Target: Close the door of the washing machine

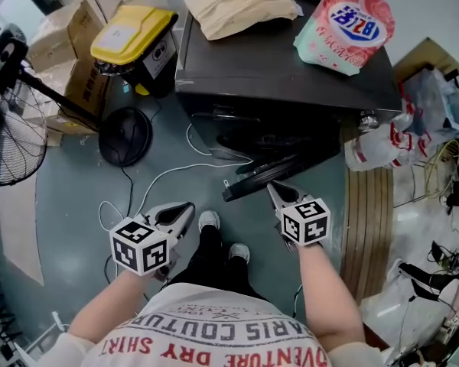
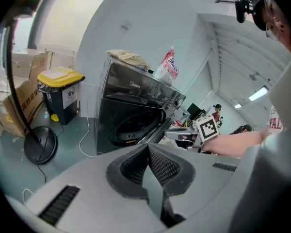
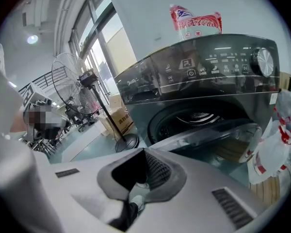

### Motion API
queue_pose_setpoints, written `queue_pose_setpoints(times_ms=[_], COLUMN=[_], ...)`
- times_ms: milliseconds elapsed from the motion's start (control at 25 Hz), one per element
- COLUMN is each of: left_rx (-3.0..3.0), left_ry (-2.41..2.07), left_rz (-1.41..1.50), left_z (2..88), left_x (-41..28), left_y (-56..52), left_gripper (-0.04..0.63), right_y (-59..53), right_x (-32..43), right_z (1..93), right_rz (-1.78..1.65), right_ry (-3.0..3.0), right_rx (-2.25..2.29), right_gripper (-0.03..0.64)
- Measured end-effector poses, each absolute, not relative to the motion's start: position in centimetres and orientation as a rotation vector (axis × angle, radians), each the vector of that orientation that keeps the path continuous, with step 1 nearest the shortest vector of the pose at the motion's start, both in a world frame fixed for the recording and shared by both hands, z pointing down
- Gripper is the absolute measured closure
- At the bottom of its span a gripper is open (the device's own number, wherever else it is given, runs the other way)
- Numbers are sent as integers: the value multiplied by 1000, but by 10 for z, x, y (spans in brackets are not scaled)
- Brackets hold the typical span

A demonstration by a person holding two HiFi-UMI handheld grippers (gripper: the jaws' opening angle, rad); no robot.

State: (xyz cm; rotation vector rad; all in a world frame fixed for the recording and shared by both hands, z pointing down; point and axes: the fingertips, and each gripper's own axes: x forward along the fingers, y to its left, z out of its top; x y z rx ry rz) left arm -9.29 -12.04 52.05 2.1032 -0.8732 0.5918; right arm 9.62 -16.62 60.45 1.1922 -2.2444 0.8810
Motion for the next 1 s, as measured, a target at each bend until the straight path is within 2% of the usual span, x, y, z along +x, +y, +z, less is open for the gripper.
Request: queue_pose_setpoints(times_ms=[560, 1000], left_rx=[2089, 2063], left_ry=[-846, -845], left_rz=[610, 627], left_z=[533, 543], left_x=[-112, -123], left_y=[-157, -171], left_gripper=[568, 568], right_y=[-230, -265], right_x=[72, 92], right_z=[603, 615], right_rz=[801, 805], right_ry=[-2262, -2195], right_rx=[1232, 1323], right_gripper=[595, 595])
